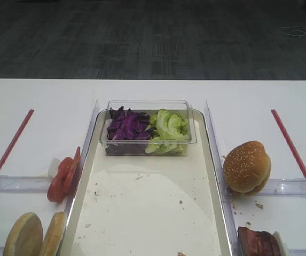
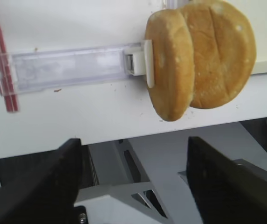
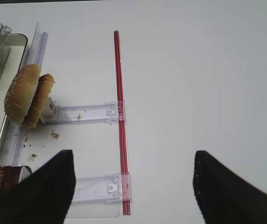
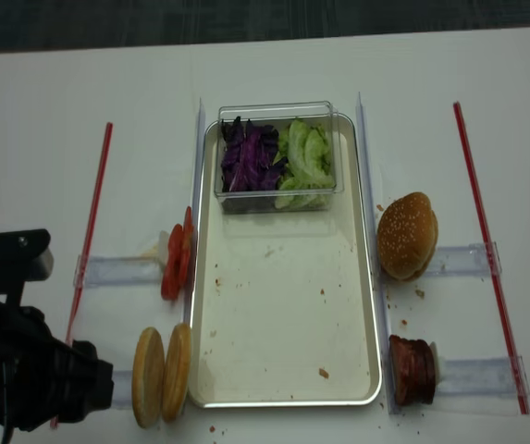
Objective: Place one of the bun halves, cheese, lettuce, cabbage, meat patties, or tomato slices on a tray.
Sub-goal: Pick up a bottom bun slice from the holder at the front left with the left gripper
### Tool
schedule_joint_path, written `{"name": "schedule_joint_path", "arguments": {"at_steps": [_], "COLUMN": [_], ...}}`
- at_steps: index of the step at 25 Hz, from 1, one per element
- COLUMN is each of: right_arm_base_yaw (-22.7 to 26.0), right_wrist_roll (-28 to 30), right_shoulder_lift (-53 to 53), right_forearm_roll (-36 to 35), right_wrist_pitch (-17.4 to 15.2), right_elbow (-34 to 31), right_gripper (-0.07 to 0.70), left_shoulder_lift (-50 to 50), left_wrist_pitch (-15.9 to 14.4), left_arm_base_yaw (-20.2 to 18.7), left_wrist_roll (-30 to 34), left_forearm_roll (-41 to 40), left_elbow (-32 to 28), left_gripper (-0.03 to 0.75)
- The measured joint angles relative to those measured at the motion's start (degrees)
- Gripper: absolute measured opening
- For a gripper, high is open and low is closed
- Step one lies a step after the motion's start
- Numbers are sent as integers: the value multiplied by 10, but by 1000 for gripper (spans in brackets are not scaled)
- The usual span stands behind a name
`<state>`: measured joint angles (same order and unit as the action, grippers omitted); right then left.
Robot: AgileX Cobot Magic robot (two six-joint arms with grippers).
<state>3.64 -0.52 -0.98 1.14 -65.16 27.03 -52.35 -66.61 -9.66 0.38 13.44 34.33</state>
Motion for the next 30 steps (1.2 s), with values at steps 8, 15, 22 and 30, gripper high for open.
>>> {"name": "schedule_joint_path", "arguments": {"at_steps": [8, 15, 22, 30], "right_arm_base_yaw": [0, 0, 0, 0], "right_wrist_roll": [-3, -5, -5, -6], "right_shoulder_lift": [0, 0, 0, 0], "right_forearm_roll": [1, 2, 2, 2], "right_wrist_pitch": [0, 0, 0, 0], "right_elbow": [0, 0, 0, 0], "right_gripper": [531, 531, 531, 531], "left_shoulder_lift": [-46, -130, -214, -266], "left_wrist_pitch": [30, 67, 86, 114], "left_arm_base_yaw": [-94, -203, -270, -283], "left_wrist_roll": [-42, -107, -187, -194], "left_forearm_roll": [4, -13, -70, -74], "left_elbow": [41, 88, 126, 130], "left_gripper": [439, 426, 421, 418]}}
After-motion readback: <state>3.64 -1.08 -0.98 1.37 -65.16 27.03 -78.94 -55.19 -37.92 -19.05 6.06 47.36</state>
